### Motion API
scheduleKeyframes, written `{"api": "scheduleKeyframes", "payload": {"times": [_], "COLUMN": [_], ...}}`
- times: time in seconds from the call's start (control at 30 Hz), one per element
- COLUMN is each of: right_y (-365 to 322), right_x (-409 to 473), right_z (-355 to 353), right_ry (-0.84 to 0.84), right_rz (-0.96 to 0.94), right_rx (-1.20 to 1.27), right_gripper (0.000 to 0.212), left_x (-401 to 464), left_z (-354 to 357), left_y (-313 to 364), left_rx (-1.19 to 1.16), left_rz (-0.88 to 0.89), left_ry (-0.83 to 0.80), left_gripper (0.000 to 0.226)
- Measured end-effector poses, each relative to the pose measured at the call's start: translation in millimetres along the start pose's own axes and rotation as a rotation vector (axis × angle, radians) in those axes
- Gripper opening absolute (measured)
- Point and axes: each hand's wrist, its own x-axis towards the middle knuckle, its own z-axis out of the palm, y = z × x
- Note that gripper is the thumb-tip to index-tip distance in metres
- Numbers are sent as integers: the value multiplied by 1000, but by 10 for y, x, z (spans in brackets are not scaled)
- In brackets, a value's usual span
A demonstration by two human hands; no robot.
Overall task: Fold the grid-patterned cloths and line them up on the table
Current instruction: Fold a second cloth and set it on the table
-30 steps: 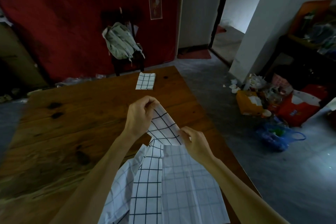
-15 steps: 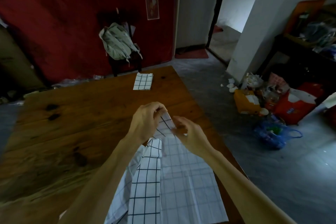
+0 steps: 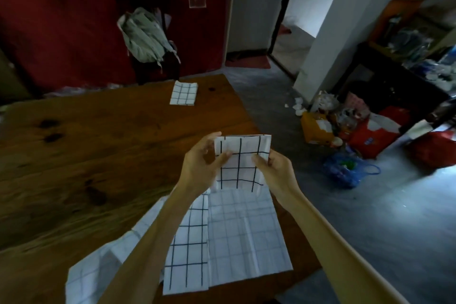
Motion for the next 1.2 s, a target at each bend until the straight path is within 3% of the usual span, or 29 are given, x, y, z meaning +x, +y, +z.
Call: {"api": "scheduleKeyframes", "payload": {"times": [0.1, 0.23, 0.53, 0.77, 0.93, 1.2], "right_y": [76, 155, 375, 727, 1070, 1403], "right_x": [-95, -182, -395, -618, -802, -861], "right_z": [-110, -248, -1000, -2433, -3724, -4956], "right_ry": [17, 63, 134, 187, 249, 211], "right_rz": [43, 89, 101, 85, 96, 110], "right_rx": [10, 38, 138, 259, 384, 305], "right_gripper": [15, 27, 19, 15, 17, 22], "left_x": [-117, -215, -351, -510, -675, -566], "left_z": [163, 312, 1037, 2456, 3638, 4754], "left_y": [-11, 63, 570, 1166, 1625, 2137], "left_rx": [-130, -257, -323, -204, -93, -214], "left_rz": [-28, -32, -14, -76, -148, -212], "left_ry": [13, 41, -18, -85, -271, -240], "left_gripper": [27, 12, 13, 16, 2, 13]}}
